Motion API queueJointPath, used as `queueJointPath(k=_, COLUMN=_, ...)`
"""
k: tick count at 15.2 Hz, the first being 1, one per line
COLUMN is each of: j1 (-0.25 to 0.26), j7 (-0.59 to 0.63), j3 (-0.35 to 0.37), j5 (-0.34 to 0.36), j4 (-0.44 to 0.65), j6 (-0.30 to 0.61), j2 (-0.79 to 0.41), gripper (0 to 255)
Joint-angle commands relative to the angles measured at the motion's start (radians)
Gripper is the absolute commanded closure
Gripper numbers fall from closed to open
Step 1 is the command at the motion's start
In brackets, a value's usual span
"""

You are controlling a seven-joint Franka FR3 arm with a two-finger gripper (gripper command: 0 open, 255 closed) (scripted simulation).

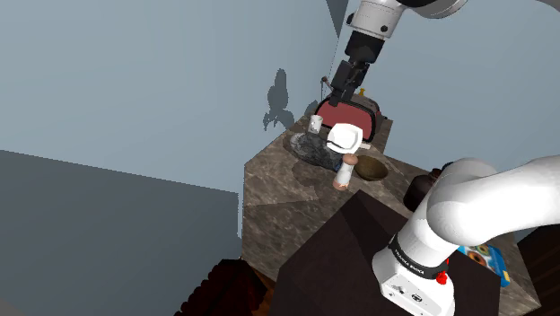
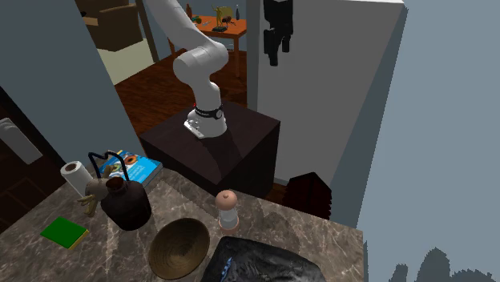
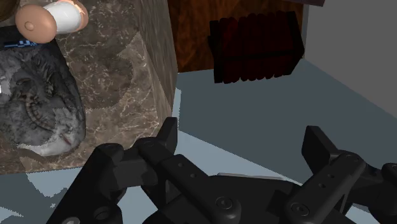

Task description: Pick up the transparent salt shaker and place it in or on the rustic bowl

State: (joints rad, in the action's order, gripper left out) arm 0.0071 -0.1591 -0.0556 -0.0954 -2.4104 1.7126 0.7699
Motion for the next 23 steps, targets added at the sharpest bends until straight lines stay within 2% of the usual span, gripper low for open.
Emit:
queueJointPath(k=1, j1=0.0, j7=0.0, j3=0.0, j5=0.0, j4=0.0, j6=0.0, j2=0.0, gripper=0)
queueJointPath(k=12, j1=-0.077, j7=-0.217, j3=-0.169, j5=0.13, j4=-0.192, j6=0.264, j2=-0.087, gripper=0)
queueJointPath(k=18, j1=-0.112, j7=-0.341, j3=-0.275, j5=0.185, j4=-0.232, j6=0.435, j2=-0.218, gripper=0)
queueJointPath(k=23, j1=-0.123, j7=-0.455, j3=-0.371, j5=0.199, j4=-0.226, j6=0.582, j2=-0.37, gripper=0)
